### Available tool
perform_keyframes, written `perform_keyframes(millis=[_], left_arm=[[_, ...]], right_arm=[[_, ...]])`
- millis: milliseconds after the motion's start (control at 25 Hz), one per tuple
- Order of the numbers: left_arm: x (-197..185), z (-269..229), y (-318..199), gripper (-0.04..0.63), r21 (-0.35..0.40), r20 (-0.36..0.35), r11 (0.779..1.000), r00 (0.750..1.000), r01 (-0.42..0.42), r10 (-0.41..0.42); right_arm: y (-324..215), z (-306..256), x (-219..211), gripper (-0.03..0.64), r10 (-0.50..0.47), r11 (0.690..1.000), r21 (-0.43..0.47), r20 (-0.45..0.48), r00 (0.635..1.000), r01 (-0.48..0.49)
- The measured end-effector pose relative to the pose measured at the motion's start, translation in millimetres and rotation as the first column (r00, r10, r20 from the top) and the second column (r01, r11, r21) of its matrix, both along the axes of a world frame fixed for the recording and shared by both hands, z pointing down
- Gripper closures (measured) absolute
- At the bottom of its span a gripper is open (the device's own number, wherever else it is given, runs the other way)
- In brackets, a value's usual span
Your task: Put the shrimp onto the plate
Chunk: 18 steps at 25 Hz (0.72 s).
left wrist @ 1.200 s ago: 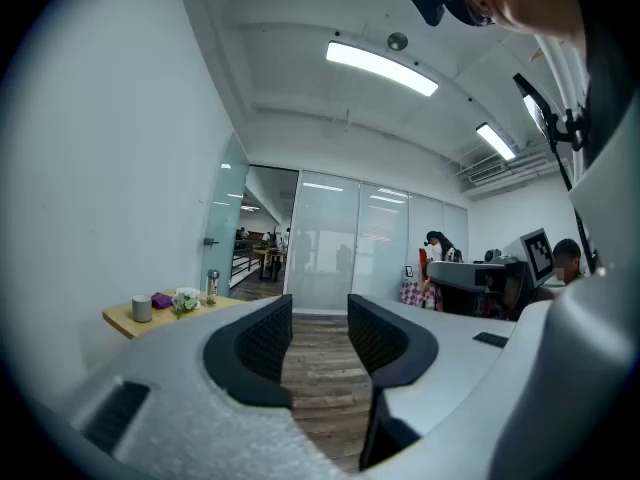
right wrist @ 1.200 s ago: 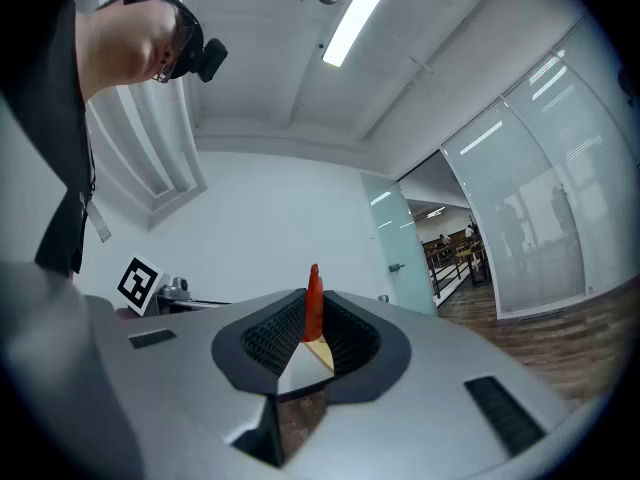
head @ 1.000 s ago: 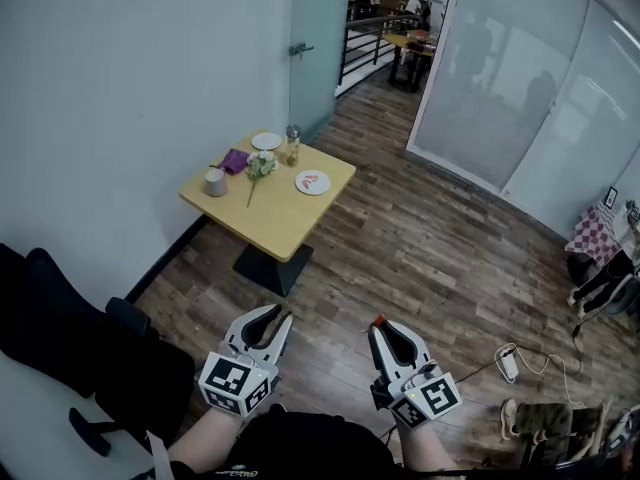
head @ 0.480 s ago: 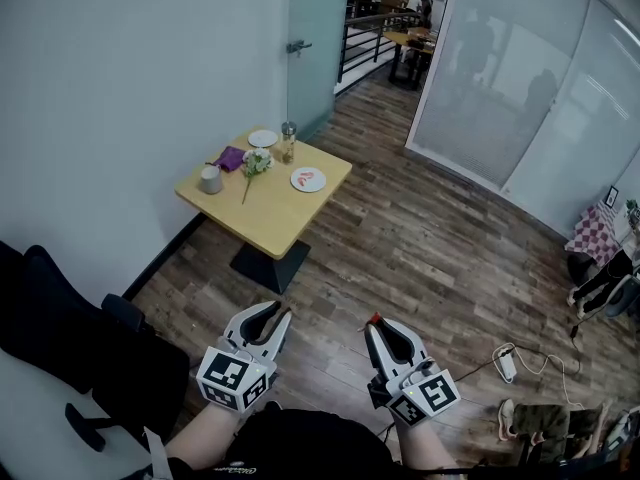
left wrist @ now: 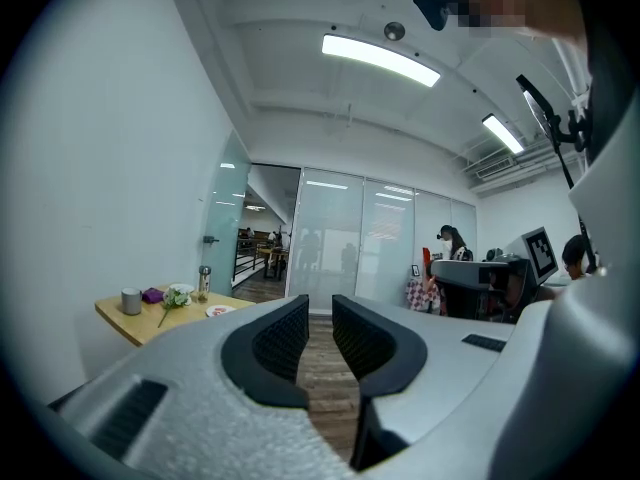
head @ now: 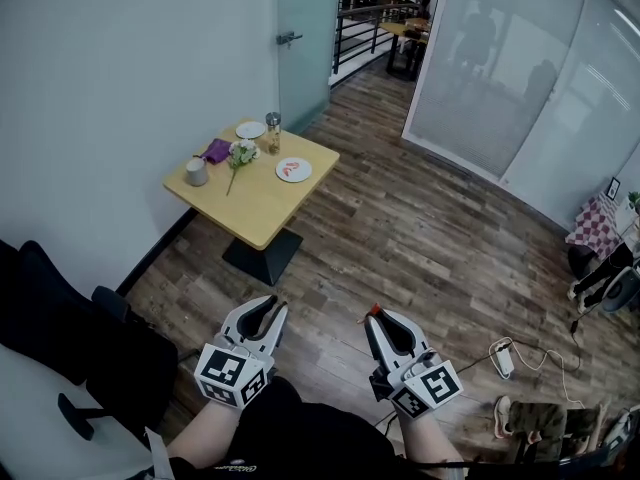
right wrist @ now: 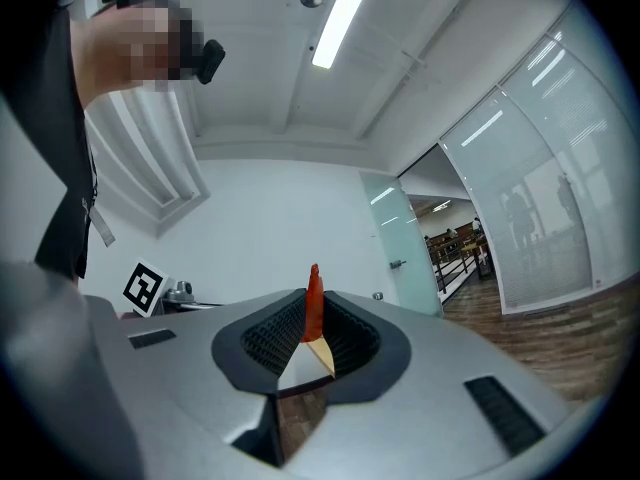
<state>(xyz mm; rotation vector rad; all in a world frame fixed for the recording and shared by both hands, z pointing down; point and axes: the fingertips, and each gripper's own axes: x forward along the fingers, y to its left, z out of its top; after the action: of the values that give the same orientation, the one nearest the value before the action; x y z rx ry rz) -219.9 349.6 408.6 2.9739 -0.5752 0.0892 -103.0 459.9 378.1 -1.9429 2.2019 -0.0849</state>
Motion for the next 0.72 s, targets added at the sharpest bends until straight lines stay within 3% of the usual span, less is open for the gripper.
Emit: perform_keyframes(millis=[360,720], left_arm=[[33,7,-23,0.518,-0.014,-0.004,1.000,1.000,0.004,-0.004],[82,8,-110,0.518,0.003,-0.009,1.000,1.000,-0.028,0.028]], right_arm=[[-23,8,29,0.563,-0.003,1.000,-0.012,-0.022,1.000,0.003],[-110,13,66,0.563,0.005,1.000,-0.030,-0.024,1.000,-0.006]])
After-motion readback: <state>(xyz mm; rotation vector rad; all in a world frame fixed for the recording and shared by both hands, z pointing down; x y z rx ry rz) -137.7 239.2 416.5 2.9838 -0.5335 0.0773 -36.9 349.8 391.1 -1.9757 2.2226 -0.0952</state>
